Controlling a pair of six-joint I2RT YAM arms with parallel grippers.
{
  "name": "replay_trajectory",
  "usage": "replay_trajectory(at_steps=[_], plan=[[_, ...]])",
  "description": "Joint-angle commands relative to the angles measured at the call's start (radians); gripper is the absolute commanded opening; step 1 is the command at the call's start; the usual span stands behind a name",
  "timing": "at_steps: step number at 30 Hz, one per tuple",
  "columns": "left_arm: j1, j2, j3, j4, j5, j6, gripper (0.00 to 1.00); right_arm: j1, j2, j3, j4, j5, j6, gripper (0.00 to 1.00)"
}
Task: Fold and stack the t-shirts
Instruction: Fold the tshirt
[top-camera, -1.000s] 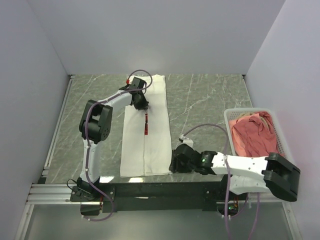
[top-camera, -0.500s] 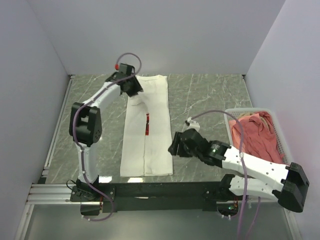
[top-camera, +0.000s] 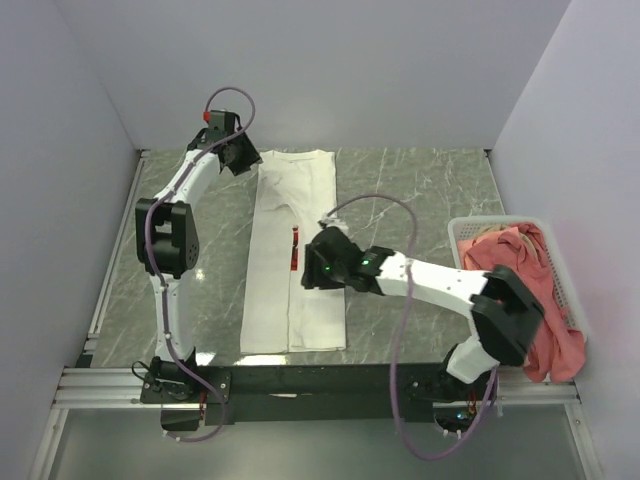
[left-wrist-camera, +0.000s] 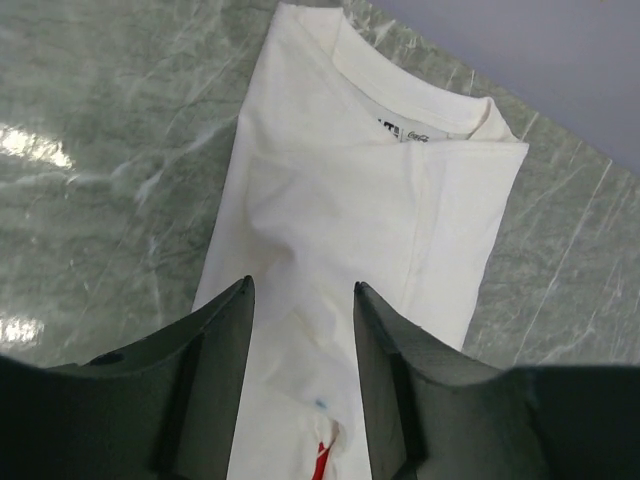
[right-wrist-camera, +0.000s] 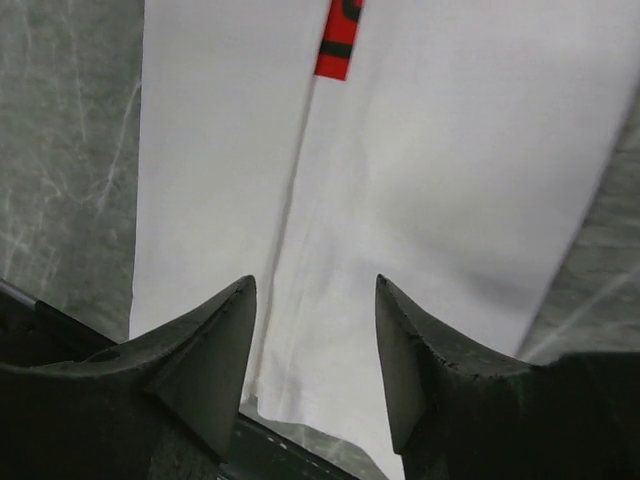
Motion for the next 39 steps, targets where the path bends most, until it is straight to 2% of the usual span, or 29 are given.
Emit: replay_trajectory(at_steps=[1, 5, 9, 13, 22, 29, 34, 39], plan=[[-0.003, 0.046, 0.099, -0.006, 0.044, 0.073, 0.50, 0.044, 0.112, 0.127, 0.027, 0.017, -0.026, 0.57], [0.005, 0.066, 0.090, 0.066, 0.093, 0.096, 0.56, 0.042, 0.216, 0.234, -0.013, 0.086, -0.047, 0.56], [0.003, 0.123, 0.157, 0.075, 0.149, 0.153, 0.57, 0.030, 0.243, 0.259, -0.011, 0.080, -0.056, 0.55], [0.000, 0.186, 0.234, 0.047, 0.078, 0.182, 0.56, -0.014, 0.171, 0.169, 0.048, 0.050, -0.035, 0.54], [-0.061, 0.263, 0.272, 0.077, -0.012, 0.335, 0.58, -0.148, -0.020, -0.022, 0.122, -0.020, -0.075, 0.54], [-0.110, 0.298, 0.304, 0.112, -0.152, 0.418, 0.61, -0.217, -0.060, -0.065, 0.128, -0.067, -0.130, 0.54], [-0.130, 0.347, 0.379, 0.095, -0.229, 0.470, 0.59, -0.257, -0.073, -0.094, 0.156, -0.098, -0.144, 0.54], [-0.144, 0.361, 0.383, 0.104, -0.287, 0.524, 0.56, -0.278, -0.064, -0.111, 0.173, -0.145, -0.152, 0.54]])
